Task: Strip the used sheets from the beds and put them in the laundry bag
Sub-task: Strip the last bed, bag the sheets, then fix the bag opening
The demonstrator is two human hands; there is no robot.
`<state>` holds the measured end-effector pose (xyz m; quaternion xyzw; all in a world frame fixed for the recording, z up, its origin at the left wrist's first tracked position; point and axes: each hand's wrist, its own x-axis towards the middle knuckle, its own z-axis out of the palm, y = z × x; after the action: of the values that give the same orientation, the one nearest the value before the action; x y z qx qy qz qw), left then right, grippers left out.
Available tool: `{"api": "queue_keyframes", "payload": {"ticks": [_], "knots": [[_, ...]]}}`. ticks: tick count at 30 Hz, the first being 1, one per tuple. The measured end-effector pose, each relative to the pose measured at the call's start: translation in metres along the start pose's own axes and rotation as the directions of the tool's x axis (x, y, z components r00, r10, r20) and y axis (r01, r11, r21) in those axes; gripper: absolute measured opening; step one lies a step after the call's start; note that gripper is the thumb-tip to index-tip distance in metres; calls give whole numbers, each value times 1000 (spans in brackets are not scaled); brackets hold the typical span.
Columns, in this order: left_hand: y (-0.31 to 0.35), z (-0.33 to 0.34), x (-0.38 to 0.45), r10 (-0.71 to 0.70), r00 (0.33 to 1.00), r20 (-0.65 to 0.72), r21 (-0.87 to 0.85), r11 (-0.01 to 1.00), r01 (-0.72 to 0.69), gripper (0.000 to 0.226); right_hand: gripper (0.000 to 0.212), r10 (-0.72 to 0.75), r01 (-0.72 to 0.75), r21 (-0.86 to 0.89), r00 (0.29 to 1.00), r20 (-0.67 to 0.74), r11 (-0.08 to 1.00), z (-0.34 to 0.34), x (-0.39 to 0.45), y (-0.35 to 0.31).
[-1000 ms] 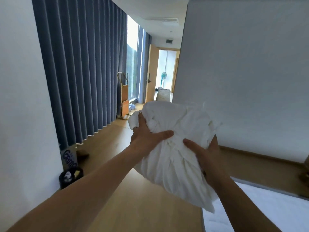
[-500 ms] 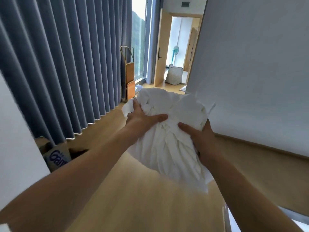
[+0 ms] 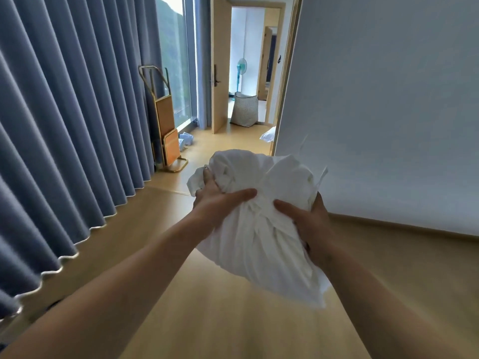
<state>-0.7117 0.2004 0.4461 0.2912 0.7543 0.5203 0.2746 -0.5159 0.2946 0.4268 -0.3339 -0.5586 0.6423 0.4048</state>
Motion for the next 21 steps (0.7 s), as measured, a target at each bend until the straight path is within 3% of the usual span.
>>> {"api": "queue_keyframes", "payload": {"ticks": [9, 15, 21], "knots": [[25, 21, 269, -9, 999, -44, -9, 1000, 8, 157, 96, 6, -7, -44, 1000, -4, 999, 43, 280, 38], [46, 3, 431, -14, 993, -116, -3, 1000, 14, 153, 88, 36, -35, -63, 999, 6, 997, 101, 444, 43], [31, -12, 598, -26, 996, -80, -35, 999, 23, 157, 90, 69, -68, -54, 997, 21, 996, 158, 590, 77]]}}
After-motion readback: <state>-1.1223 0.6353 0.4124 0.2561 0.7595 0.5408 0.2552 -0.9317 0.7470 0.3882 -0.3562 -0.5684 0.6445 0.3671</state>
